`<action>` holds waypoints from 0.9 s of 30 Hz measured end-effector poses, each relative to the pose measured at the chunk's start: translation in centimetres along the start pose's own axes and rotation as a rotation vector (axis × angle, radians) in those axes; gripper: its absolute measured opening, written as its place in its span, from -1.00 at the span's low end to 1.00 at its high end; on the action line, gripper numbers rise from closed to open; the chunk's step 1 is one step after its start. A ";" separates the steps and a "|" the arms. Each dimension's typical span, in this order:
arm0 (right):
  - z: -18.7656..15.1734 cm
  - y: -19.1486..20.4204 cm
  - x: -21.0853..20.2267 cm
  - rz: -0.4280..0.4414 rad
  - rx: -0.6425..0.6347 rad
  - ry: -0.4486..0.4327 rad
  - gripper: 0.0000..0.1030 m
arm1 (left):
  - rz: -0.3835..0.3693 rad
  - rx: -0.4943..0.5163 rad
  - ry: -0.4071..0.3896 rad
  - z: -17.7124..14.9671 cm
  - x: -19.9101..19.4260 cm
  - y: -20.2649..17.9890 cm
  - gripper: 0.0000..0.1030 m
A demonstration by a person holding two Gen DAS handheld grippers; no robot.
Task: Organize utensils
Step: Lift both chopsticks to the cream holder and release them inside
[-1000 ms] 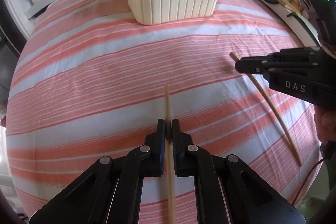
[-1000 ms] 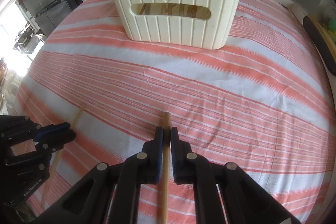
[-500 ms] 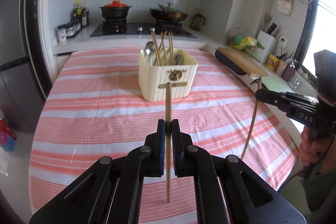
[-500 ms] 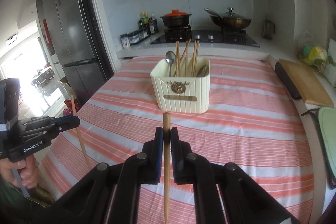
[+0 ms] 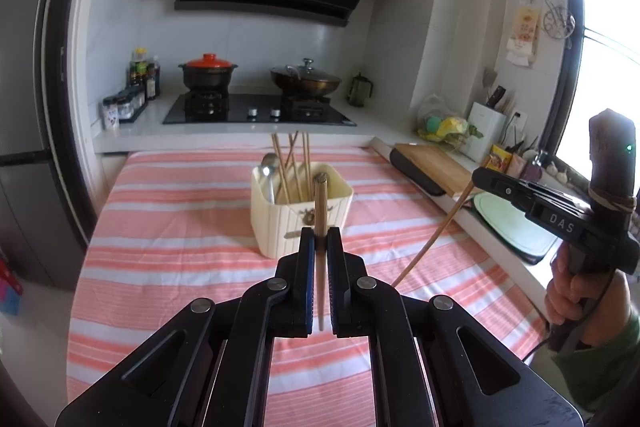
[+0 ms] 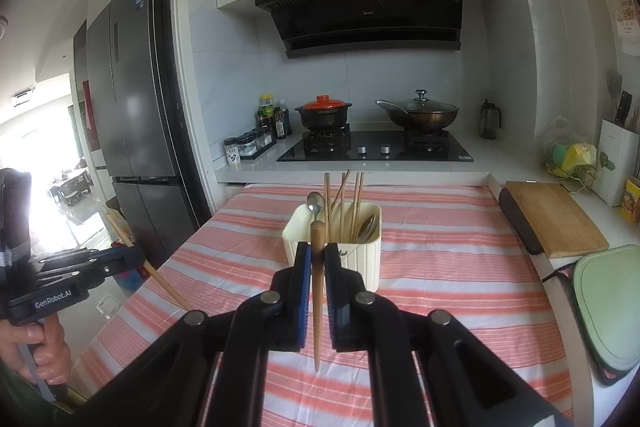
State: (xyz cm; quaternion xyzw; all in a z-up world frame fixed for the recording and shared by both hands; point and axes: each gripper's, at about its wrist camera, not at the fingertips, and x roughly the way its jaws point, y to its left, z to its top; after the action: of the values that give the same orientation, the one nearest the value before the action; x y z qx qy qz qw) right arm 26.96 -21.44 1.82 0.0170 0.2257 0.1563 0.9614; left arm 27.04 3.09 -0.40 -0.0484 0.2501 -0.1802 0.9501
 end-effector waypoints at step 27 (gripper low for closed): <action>10.8 -5.3 21.1 -0.068 -0.020 0.169 -0.86 | 0.095 0.052 0.169 12.1 22.0 4.2 -0.92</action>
State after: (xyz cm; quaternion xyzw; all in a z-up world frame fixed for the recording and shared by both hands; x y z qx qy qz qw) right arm 51.14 -19.60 1.89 -0.0135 0.3047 0.1268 0.9439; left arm 52.20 -1.06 -0.68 0.0035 0.3266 -0.1449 0.9340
